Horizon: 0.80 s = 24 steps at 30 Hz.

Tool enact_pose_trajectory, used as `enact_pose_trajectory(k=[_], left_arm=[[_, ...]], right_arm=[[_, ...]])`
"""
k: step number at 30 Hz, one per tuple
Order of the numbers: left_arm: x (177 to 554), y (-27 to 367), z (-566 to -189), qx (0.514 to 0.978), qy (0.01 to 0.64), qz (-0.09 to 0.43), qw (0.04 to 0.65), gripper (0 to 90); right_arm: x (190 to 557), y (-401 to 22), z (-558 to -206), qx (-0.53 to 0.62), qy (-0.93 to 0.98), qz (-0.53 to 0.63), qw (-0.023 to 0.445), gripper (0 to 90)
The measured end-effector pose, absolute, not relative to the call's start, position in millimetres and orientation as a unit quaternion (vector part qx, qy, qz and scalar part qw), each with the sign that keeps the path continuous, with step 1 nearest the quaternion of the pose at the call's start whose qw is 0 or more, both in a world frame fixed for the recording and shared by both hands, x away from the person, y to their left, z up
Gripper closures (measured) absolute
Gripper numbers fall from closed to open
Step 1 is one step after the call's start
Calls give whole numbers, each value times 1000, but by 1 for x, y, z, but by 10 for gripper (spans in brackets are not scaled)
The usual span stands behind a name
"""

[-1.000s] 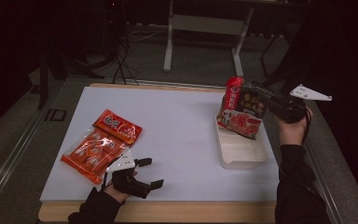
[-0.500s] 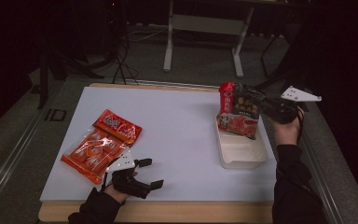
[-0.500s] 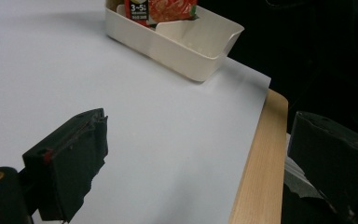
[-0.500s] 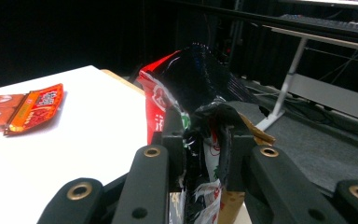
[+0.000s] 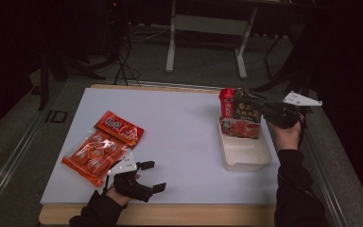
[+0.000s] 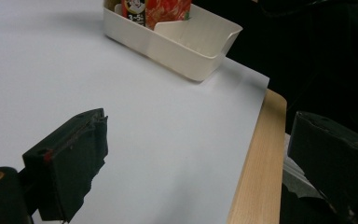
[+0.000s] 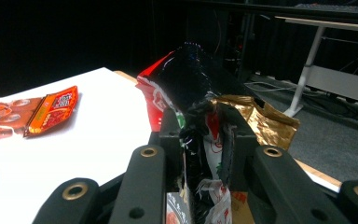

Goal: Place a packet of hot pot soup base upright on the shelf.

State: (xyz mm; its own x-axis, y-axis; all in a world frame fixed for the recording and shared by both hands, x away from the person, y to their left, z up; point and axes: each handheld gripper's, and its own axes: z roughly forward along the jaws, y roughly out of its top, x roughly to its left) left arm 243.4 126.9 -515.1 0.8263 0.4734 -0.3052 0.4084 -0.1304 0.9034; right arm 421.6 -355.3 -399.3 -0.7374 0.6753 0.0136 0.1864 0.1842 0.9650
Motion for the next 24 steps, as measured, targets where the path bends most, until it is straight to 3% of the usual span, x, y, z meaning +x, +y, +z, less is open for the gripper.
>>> enact_pose_trajectory(k=[15,24], left_arm=[[243,127,-516,752,294,26,589,53],[244,125,-518,754,294,24,586,53]], right_arm=[[419,-365,-412,306,728,575,215,725],[414,-373,-426,346,719,567,207,625]])
